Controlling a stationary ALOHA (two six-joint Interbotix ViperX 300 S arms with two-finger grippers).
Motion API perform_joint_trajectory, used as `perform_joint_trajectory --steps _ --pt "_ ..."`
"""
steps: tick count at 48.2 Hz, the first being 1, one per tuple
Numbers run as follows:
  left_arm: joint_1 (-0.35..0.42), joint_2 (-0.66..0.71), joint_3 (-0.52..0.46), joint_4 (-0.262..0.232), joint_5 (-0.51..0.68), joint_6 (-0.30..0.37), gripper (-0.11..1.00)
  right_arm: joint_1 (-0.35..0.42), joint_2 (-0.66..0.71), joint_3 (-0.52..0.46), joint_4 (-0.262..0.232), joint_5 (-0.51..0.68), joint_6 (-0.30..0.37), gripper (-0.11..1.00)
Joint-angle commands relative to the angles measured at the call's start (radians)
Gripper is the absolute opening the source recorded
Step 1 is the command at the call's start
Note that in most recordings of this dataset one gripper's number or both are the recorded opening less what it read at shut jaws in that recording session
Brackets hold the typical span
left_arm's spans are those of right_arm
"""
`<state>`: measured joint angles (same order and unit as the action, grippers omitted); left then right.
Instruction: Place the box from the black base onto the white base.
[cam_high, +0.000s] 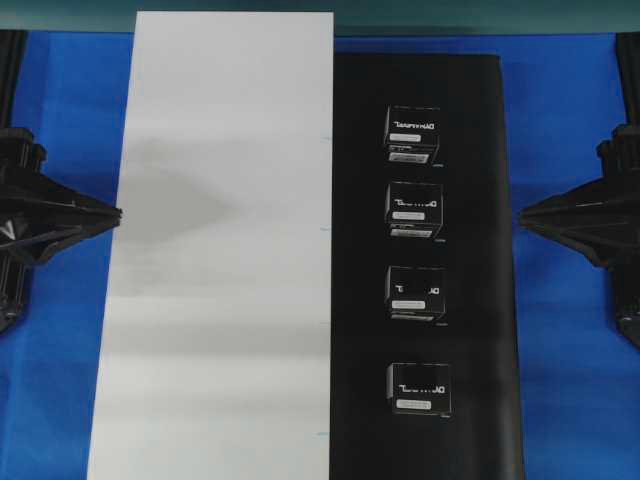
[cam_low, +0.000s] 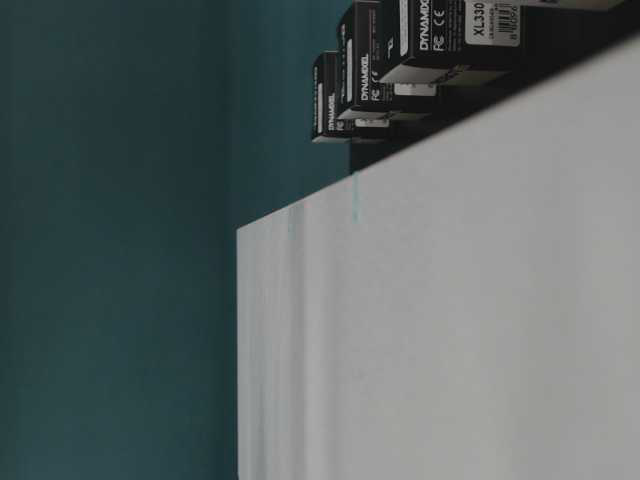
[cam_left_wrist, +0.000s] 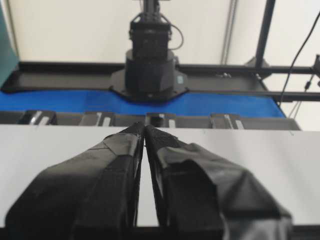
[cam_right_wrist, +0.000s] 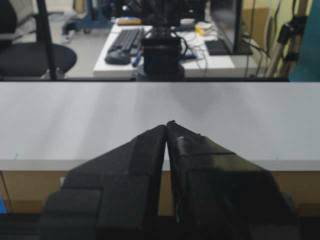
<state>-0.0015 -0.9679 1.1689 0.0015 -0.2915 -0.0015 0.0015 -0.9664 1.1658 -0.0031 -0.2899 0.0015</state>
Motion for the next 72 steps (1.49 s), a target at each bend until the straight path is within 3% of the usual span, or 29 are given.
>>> perform_joint_trajectory --steps 1,5,9,21,31,43,49,54,61,72 --pt "0.012 0.000 -0.055 0.015 0.014 -0.008 0.14 -0.025 0.002 -0.014 0.011 -0.006 0.009 0.14" --pt "0.025 -0.006 -0.091 0.014 0.061 -0.006 0.05 -0.058 -0.014 -0.037 0.067 0.058 0.023 0.18" --pt "0.034 -0.017 -0.123 0.015 0.132 -0.006 -0.03 -0.100 -0.032 -0.069 0.100 0.176 0.038 0.08" --pt "0.035 -0.063 -0.147 0.015 0.216 -0.008 -0.04 -0.279 -0.132 -0.153 0.091 0.672 0.037 0.05" --pt "0.035 -0.092 -0.161 0.015 0.232 -0.009 -0.04 -0.423 -0.172 -0.192 0.057 0.888 0.031 0.05" --pt "0.035 -0.097 -0.163 0.015 0.249 -0.012 -0.04 -0.511 -0.103 -0.264 0.041 0.931 0.023 0.05" --pt "0.035 -0.095 -0.161 0.015 0.249 -0.028 -0.04 -0.555 -0.031 -0.302 0.002 0.953 -0.005 0.06" --pt "0.035 -0.094 -0.161 0.015 0.249 -0.038 -0.04 -0.620 0.037 -0.321 -0.003 0.936 -0.032 0.08" --pt "0.031 -0.092 -0.161 0.015 0.249 -0.066 -0.04 -0.683 0.118 -0.334 0.025 0.861 -0.081 0.13" --pt "0.032 -0.087 -0.160 0.015 0.249 -0.083 -0.04 -0.706 0.278 -0.345 0.095 0.787 -0.176 0.19"
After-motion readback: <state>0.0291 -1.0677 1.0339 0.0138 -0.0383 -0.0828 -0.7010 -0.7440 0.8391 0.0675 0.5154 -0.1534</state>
